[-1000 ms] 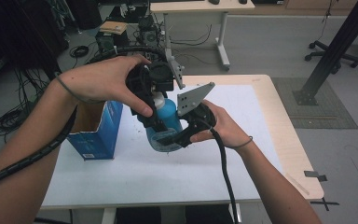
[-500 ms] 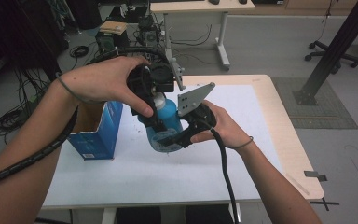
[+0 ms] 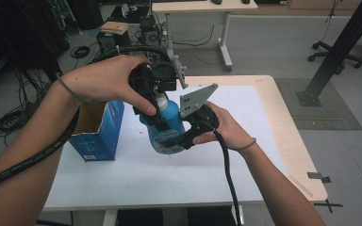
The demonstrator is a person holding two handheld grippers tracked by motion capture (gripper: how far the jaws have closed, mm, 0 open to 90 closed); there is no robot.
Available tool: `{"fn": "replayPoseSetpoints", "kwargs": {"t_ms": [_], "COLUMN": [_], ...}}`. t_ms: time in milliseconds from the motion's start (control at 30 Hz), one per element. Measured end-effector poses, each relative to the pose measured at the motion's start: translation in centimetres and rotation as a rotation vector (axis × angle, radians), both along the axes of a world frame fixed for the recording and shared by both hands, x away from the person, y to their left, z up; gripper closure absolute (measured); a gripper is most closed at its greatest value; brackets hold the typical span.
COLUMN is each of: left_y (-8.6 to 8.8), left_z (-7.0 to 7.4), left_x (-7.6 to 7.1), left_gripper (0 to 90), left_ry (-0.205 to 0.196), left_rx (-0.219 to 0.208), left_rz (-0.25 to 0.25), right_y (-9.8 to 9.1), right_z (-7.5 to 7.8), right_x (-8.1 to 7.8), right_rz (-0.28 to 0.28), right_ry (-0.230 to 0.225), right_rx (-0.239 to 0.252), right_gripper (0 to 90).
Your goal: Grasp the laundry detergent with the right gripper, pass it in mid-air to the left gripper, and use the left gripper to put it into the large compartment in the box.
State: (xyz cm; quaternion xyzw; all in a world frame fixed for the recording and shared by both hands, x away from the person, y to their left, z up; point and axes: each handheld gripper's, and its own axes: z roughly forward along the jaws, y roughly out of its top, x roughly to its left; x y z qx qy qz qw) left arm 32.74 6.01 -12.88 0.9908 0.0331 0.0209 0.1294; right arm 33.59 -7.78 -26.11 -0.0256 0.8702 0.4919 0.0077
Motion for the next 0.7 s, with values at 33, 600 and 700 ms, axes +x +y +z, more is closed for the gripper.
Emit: {"fn": "replayPoseSetpoints", "kwargs": {"t_ms": [33, 600, 700], "left_y": [0.0, -0.32, -0.42], "left_z": [0.0, 0.04, 0.08], "left_x": [0.0, -0.04, -0.07], "left_gripper": [28.9, 37.5, 37.5], "left_ry": [0.0, 0.007, 0.004], "left_rx": [0.0, 0.006, 0.009], "left_rz": [0.0, 0.0, 0.001], "right_y": [0.0, -0.08, -0.11], "right_z": [0.0, -0.12, -0.12], "right_x": [0.0, 0.17, 0.26], "right_rz": [0.0, -0.004, -0.005], "right_ry": [0.0, 0.004, 0.003], "right_rx": [0.0, -0.003, 0.0], "right_gripper": [42.7, 42.7, 42.7]}}
